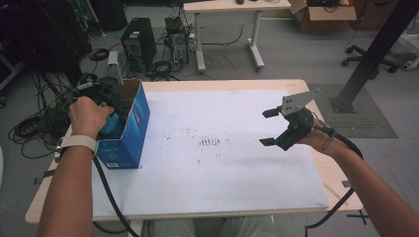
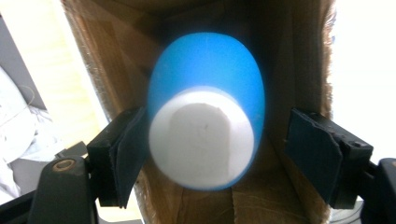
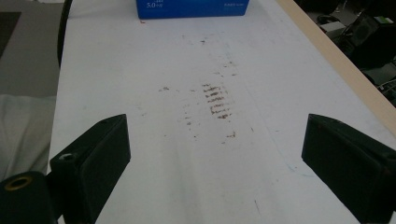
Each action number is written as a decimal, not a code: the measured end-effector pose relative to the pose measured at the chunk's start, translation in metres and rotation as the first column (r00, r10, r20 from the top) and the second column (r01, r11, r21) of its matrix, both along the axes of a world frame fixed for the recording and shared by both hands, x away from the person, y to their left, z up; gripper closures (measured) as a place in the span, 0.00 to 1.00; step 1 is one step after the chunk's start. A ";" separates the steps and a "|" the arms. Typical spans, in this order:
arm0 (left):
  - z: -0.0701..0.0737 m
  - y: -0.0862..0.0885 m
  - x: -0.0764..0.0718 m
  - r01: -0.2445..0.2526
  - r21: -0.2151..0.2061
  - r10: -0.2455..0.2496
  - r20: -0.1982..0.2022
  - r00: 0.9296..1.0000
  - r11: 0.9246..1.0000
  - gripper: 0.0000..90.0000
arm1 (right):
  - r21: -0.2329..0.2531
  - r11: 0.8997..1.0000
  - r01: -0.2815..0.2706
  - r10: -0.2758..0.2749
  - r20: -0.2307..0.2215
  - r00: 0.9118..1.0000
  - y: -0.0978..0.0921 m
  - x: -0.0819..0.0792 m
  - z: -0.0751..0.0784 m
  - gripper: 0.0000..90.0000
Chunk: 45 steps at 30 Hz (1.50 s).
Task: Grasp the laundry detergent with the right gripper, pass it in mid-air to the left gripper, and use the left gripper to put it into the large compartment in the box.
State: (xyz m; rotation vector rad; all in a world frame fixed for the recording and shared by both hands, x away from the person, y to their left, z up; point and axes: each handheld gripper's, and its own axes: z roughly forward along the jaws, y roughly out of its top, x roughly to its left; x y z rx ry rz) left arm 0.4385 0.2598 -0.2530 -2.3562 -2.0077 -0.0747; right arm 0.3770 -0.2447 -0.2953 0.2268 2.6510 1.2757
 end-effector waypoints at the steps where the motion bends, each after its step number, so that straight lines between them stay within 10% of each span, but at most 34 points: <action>1: 0.002 0.000 0.000 0.000 0.007 0.000 0.002 1.000 1.000 0.24 | 0.001 1.000 0.000 0.000 0.001 1.000 0.000 0.000 0.000 0.09; 21: 0.081 -0.024 -0.025 0.121 0.006 -0.121 0.116 0.986 0.993 0.24 | 0.005 1.000 0.001 -0.001 0.025 1.000 -0.003 -0.009 0.012 0.09; 30: 0.108 -0.066 -0.052 0.285 -0.008 -0.281 0.141 0.949 0.959 0.22 | 0.007 1.000 0.004 -0.005 0.032 0.999 -0.003 -0.015 0.019 0.09; 40: 0.116 -0.115 -0.074 0.454 -0.024 -0.445 0.156 0.882 0.891 0.15 | 0.009 1.000 0.023 -0.023 0.042 0.999 -0.008 -0.021 0.024 0.08; 45: 0.117 -0.128 -0.081 0.484 -0.019 -0.475 0.162 0.865 0.875 0.13 | 0.006 0.999 0.031 -0.031 0.045 0.998 -0.009 -0.024 0.025 0.08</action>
